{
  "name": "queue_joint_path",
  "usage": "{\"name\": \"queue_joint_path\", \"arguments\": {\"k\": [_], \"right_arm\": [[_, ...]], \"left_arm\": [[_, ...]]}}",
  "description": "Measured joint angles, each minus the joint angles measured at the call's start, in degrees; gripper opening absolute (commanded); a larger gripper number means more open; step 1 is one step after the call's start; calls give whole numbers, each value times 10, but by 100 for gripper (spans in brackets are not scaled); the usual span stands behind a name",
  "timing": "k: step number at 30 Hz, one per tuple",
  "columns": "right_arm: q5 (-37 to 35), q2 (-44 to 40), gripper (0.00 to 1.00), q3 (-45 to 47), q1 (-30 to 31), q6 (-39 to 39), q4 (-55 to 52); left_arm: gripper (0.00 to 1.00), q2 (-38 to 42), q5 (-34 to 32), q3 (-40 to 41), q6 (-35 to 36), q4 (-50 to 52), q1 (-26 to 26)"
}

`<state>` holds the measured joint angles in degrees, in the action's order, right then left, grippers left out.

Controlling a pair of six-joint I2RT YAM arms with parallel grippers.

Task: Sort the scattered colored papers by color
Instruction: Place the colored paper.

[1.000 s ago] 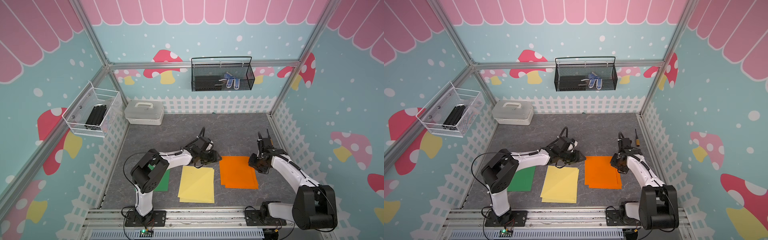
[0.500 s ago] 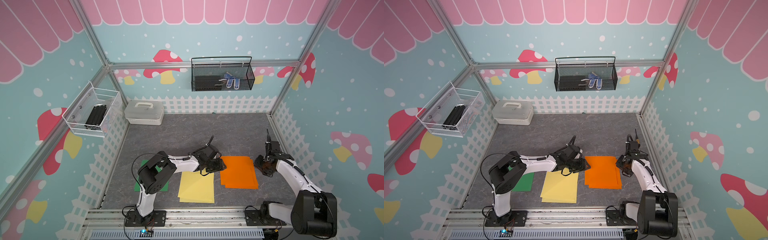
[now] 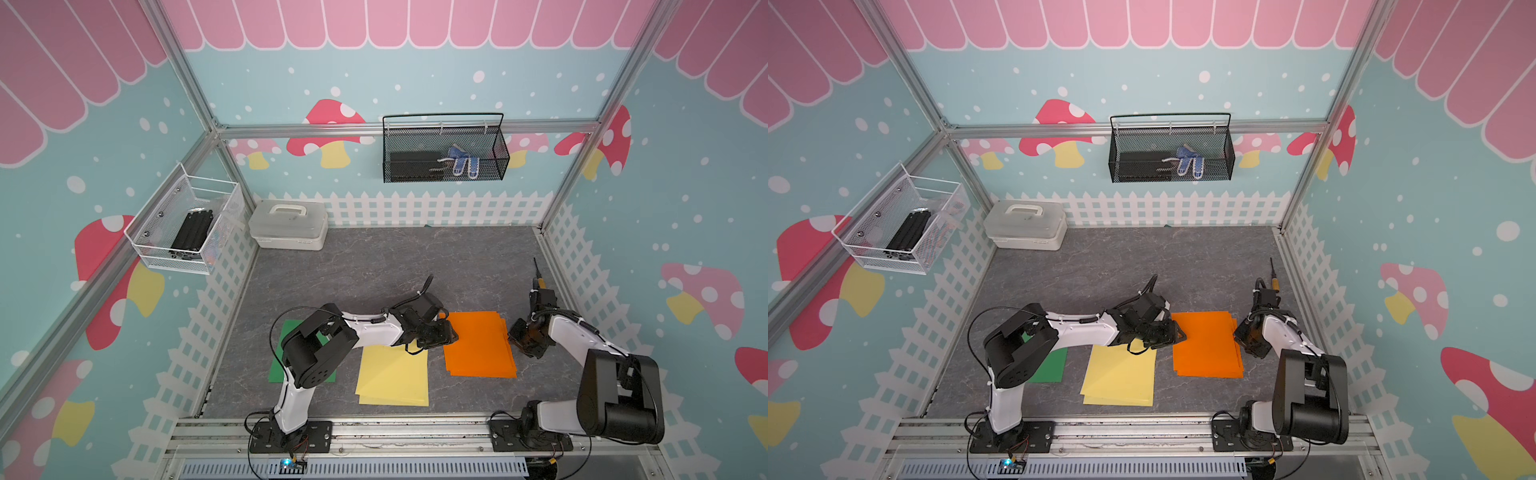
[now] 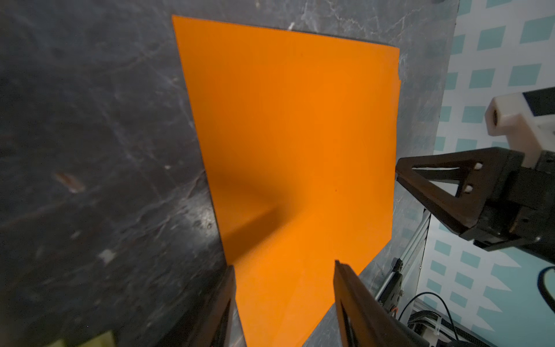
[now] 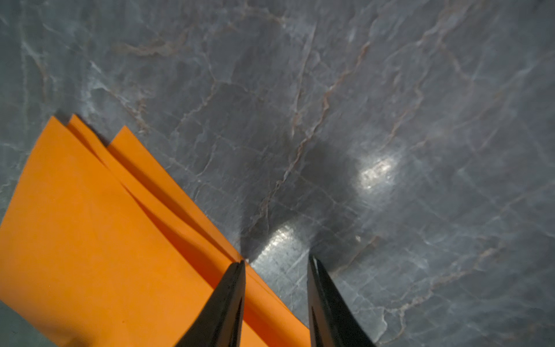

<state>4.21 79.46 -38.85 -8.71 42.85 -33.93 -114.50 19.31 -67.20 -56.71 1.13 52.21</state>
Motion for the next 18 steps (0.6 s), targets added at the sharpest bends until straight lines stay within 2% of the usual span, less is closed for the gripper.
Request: {"name": "queue_joint_path", "arguments": {"k": [18], "right_arm": [[7,2,36,0,-3,-1,13]], "left_arm": [[56,-14,4,-15,0,-9,1]]}}
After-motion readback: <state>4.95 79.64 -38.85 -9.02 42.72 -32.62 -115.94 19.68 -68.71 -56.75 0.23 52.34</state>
